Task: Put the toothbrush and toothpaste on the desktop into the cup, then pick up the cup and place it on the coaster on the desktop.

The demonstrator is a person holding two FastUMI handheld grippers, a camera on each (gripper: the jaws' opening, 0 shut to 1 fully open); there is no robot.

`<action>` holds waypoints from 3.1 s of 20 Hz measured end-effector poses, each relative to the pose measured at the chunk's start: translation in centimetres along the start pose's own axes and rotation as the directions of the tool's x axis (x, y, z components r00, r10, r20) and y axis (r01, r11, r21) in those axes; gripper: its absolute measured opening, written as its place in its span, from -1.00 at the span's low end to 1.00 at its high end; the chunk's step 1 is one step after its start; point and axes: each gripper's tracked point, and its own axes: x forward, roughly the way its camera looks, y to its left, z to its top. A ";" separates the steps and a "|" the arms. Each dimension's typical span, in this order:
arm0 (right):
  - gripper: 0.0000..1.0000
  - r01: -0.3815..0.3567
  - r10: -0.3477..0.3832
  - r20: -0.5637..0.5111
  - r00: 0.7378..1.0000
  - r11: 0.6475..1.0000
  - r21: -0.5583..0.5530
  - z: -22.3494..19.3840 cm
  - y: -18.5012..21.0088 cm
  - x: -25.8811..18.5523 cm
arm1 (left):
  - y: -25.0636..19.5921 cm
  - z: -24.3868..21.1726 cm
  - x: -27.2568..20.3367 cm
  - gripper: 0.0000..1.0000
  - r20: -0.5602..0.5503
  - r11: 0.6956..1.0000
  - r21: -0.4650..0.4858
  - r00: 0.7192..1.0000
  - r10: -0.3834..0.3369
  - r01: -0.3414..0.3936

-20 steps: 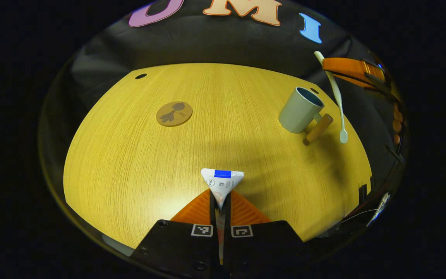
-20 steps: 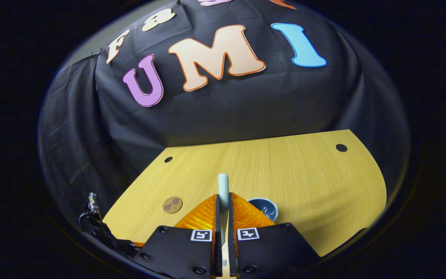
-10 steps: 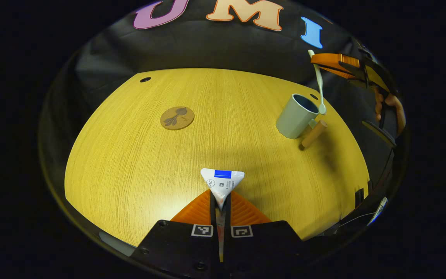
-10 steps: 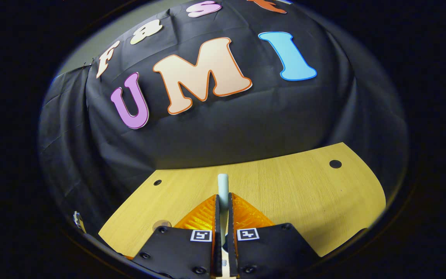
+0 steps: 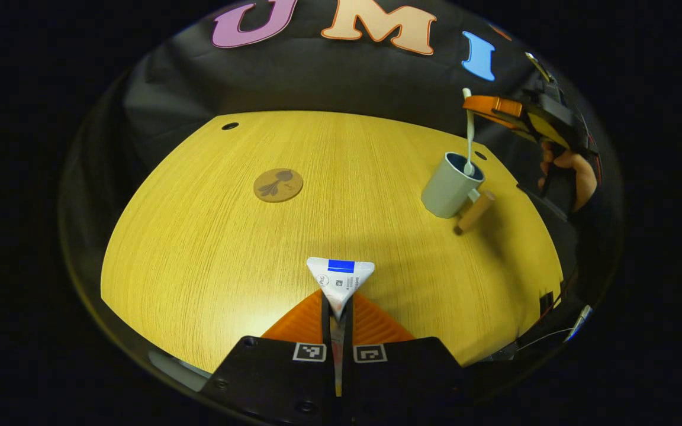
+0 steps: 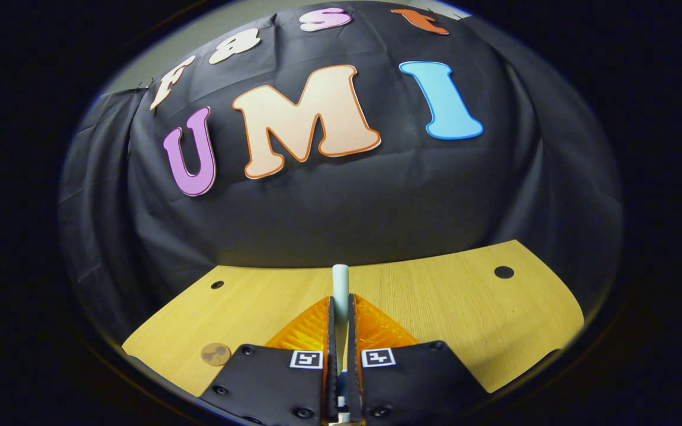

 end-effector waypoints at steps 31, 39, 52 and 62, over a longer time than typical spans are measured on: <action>0.97 -0.004 0.005 -0.187 0.982 1.000 0.004 -9.1 -2.7 -11.2 | -6.7 12.7 -0.4 -0.96 0.286 0.971 0.164 0.933 -0.216 0.174; 0.97 0.017 -0.016 -0.228 0.974 1.000 0.000 -11.5 -3.9 -14.6 | -11.2 18.5 -0.2 -0.96 0.364 0.943 0.234 0.878 -0.312 0.238; 0.97 0.058 -0.052 -0.235 0.971 0.998 0.017 -11.5 -6.1 -18.1 | -18.4 24.0 0.5 -0.96 0.439 0.900 0.276 0.789 -0.431 0.338; 0.97 0.065 -0.055 -0.258 0.965 0.997 0.032 -10.8 -8.6 -19.6 | -19.7 23.3 4.8 -0.96 0.412 0.920 0.203 0.823 -0.392 0.337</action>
